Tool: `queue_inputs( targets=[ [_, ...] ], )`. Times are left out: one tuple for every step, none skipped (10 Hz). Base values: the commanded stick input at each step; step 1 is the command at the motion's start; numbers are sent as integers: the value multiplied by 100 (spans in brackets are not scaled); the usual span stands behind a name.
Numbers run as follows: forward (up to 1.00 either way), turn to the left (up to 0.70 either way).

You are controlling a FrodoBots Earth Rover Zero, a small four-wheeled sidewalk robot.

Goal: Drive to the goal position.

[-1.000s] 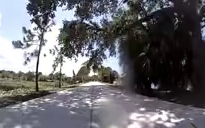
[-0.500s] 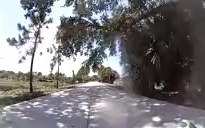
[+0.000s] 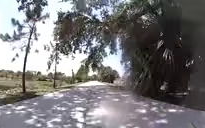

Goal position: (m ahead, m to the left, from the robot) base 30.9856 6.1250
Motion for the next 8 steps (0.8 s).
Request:
queue_inputs(
  targets=[
    [85,0],
    [85,0],
    [85,0],
    [85,0],
    [85,0],
    [85,0],
    [85,0],
    [85,0]
  ],
)
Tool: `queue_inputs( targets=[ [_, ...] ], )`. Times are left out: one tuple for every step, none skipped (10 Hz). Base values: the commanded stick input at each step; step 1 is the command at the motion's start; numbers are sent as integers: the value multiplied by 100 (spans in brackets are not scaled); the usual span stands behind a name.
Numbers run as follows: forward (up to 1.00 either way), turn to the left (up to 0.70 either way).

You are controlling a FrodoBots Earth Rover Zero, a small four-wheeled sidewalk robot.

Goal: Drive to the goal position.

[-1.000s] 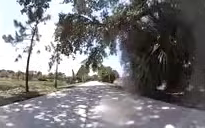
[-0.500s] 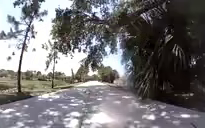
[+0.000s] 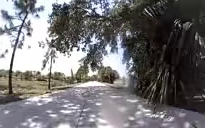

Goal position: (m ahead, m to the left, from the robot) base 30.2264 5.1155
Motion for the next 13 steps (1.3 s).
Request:
queue_inputs(
  targets=[
    [85,0],
    [85,0],
    [85,0],
    [85,0],
    [85,17],
    [85,27],
    [85,29],
    [85,5],
    [85,1],
    [85,0],
    [85,0],
    [85,0],
    [85,0]
  ],
)
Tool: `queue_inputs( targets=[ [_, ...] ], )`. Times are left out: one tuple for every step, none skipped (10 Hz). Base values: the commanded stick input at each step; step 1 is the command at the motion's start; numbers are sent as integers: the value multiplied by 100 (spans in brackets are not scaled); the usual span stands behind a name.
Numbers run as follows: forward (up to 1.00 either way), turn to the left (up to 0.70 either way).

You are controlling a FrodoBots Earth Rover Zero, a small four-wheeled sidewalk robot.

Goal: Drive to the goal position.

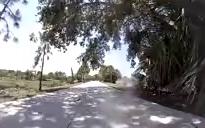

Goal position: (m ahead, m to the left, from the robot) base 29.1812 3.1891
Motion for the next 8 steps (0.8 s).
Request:
queue_inputs(
  targets=[
    [85,0],
    [85,0],
    [85,0],
    [85,0],
    [85,0],
    [85,0],
    [85,0],
    [85,0]
  ],
)
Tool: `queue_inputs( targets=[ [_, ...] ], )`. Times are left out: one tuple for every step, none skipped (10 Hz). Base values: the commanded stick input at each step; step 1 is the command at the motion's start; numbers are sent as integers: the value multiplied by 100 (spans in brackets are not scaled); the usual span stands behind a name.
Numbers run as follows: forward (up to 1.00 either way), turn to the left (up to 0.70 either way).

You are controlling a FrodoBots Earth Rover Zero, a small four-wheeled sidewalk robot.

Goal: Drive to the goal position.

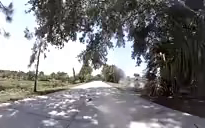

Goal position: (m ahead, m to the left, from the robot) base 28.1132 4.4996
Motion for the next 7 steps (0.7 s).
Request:
queue_inputs(
  targets=[
    [85,0],
    [85,0],
    [85,0],
    [85,0],
    [85,0],
    [85,0],
    [85,0]
  ],
)
